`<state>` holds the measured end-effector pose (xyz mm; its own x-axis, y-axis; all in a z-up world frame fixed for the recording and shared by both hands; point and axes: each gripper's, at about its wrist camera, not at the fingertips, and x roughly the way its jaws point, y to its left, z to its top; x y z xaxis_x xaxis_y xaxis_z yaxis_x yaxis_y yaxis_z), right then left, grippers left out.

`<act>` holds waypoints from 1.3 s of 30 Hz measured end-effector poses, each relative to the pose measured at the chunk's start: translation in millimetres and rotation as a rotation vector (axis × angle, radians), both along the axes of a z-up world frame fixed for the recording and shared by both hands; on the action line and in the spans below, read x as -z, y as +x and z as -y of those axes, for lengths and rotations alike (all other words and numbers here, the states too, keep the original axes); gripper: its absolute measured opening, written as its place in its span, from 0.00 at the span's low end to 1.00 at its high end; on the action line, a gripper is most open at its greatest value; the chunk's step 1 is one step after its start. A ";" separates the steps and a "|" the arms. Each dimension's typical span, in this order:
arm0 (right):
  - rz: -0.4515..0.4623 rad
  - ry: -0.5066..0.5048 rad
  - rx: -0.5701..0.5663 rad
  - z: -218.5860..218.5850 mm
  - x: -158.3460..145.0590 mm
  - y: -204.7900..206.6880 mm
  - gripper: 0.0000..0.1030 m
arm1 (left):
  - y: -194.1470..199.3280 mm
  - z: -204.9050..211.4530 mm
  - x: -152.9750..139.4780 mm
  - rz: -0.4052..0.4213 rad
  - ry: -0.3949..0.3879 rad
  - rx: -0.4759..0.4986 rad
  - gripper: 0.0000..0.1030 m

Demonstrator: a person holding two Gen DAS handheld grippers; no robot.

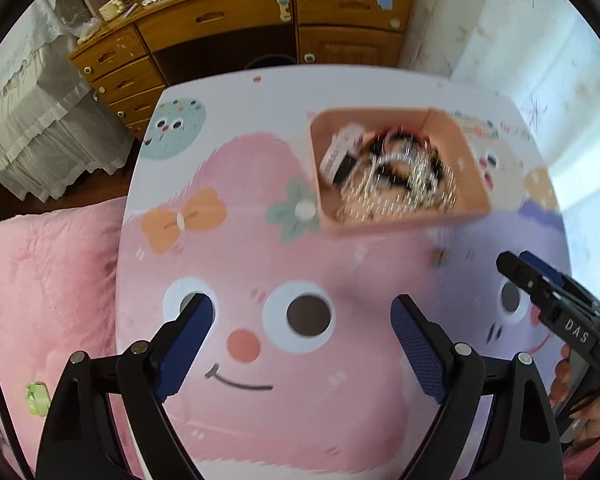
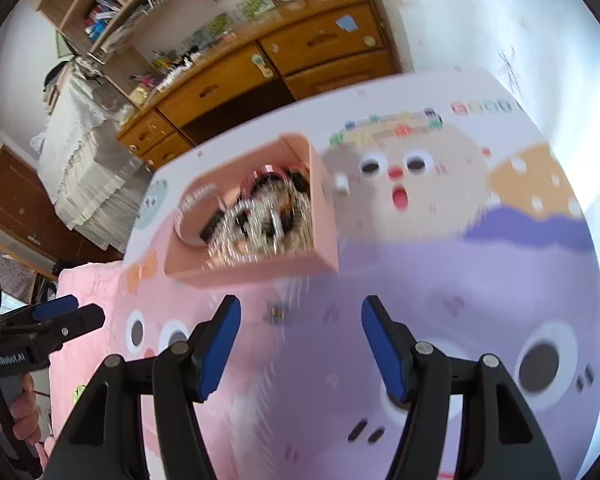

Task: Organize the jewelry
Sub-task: 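Grasp the blue flower hair clip with the right tool, then carry the flower clip over the pink tray and open the right tool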

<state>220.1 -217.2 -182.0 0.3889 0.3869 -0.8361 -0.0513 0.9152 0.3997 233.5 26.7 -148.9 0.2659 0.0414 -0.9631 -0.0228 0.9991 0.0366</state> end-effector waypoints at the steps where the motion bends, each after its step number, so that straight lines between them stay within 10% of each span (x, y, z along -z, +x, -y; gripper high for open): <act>1: -0.008 -0.009 0.009 -3.0 2.7 -4.4 0.61 | -1.3 0.4 2.4 -0.009 0.004 0.011 0.87; 12: 0.029 -0.066 0.048 -43.6 30.8 -19.1 0.60 | -36.4 -12.4 25.4 -0.084 -0.024 0.088 0.87; 29: 0.093 -0.315 0.038 -88.0 44.6 -1.6 0.20 | -33.5 -23.6 52.2 -0.149 -0.123 0.194 0.87; 39: 0.230 -0.301 0.036 -111.2 -4.3 -0.2 0.20 | -42.0 -47.7 56.4 -0.178 -0.112 0.181 0.87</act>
<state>219.9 -106.0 -177.8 0.5885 0.1201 -0.7996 -0.0741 0.9928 0.0947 191.6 74.4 -205.3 0.0849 -0.1008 -0.9913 0.1536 0.9843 -0.0869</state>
